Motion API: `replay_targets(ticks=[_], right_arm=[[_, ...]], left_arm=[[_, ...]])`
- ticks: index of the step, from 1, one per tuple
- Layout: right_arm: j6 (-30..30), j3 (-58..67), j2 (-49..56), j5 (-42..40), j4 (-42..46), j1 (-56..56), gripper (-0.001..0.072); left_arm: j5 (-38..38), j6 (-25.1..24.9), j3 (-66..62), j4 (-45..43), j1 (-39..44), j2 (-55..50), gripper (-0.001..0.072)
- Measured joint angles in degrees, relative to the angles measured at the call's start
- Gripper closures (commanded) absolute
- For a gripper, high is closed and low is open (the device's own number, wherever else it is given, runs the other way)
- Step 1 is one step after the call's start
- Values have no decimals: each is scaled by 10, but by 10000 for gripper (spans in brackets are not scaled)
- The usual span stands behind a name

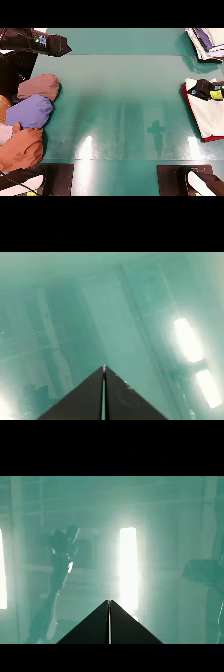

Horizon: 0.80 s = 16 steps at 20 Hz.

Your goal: Fold the shirts.

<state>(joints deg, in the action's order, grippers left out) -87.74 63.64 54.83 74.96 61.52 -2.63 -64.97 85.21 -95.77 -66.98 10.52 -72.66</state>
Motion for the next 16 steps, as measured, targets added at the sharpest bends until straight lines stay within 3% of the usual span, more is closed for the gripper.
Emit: replay_targets(ticks=[16], right_arm=[[0, -2, 0, 0, 0, 1, 694]], left_arm=[[16, 9, 0, 8, 0, 0, 683]])
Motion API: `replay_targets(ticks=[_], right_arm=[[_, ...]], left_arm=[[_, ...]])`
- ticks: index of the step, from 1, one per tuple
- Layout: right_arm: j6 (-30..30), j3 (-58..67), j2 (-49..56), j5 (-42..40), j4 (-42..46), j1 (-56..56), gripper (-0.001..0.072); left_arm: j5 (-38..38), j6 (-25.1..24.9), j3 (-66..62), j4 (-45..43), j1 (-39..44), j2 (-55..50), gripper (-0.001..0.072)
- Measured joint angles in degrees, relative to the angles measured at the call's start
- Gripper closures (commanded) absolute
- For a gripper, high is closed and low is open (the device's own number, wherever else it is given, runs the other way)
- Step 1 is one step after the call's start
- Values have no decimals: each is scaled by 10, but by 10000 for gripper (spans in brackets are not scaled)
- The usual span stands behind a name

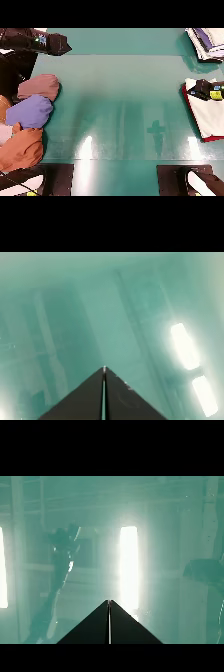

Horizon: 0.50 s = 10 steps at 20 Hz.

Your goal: Fold the shirts.

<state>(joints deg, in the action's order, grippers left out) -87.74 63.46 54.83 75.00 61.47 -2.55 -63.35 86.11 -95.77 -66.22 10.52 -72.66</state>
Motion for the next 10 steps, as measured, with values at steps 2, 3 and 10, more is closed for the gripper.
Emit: replay_targets(ticks=[2, 3, 10], right_arm=[[0, 0, 0, 0, 0, 0, 694], [0, 0, 0, 0, 0, 0, 694], [0, 0, 0, -1, 0, 0, 695]], left_arm=[[14, -4, 0, -10, 0, 0, 207], [17, -8, 0, -34, 0, 0, 156], [36, 50, 84, -301, -54, -40, 156]])
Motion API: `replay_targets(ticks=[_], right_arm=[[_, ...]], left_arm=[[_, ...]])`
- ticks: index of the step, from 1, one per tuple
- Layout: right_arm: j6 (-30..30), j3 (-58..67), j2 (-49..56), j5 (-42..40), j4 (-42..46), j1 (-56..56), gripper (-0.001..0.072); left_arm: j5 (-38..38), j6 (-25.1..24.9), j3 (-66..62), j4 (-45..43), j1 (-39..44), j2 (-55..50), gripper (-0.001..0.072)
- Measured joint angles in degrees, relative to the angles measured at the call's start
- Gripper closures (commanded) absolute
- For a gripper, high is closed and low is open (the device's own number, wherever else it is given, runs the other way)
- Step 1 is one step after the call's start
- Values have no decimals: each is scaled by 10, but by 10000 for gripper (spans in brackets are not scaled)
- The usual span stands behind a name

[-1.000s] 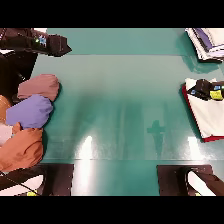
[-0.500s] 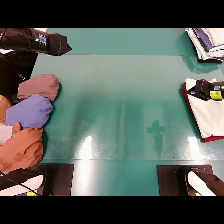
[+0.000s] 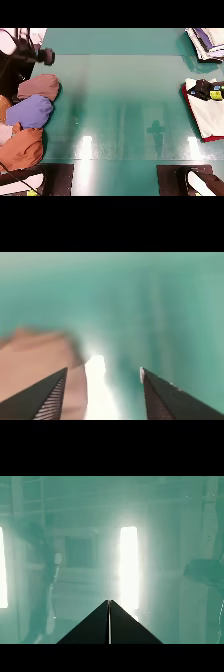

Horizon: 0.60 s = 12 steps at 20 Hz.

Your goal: Fold the shirts.

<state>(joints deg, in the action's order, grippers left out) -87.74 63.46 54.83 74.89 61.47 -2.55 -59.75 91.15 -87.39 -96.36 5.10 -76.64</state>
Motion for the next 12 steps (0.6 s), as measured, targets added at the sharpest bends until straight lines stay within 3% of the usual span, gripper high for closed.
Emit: replay_targets(ticks=[8, 10, 12], right_arm=[[0, 0, 0, -20, 0, 0, 694], [0, 0, 0, -25, 0, 0, 694], [0, 0, 0, -30, 0, 0, 694]], left_arm=[[72, 41, 113, -20, -93, -105, 183], [81, 43, 117, -16, -99, -117, 689], [83, 44, 113, -14, -102, -123, 686]])
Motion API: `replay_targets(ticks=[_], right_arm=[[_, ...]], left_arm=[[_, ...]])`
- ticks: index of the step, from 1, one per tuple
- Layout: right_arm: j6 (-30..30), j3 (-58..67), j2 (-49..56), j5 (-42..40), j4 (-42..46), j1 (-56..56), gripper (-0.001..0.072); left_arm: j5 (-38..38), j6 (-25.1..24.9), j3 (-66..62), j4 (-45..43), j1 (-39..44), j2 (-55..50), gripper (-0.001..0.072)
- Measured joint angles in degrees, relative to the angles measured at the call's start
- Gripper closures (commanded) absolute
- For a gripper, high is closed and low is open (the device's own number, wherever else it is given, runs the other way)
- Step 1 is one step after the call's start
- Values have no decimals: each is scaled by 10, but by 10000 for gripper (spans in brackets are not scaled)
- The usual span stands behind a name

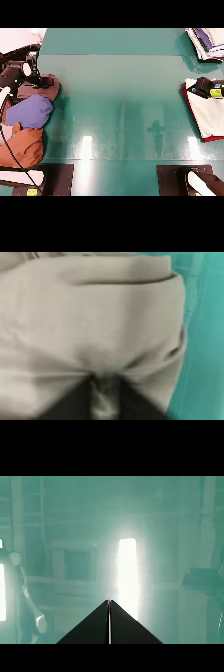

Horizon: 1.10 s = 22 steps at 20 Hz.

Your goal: Fold the shirts.

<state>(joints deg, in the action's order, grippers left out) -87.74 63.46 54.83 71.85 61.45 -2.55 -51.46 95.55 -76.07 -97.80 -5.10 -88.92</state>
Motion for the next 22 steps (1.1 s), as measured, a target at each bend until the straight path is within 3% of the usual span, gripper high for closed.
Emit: replay_targets(ticks=[5, 9, 16, 22], right_arm=[[0, 10, 0, -5, -2, 0, 695], [0, 78, 0, 4, -9, 0, 695], [0, 247, 0, 5, -17, 0, 695], [0, 342, 0, 6, -18, 0, 695]], left_arm=[[-37, 2, -56, 1, -3, 3, 687], [-71, -3, -146, 13, -3, 68, 687], [-165, -74, -317, 141, 7, 235, 688], [-209, -97, -339, 203, 162, 269, 688]])
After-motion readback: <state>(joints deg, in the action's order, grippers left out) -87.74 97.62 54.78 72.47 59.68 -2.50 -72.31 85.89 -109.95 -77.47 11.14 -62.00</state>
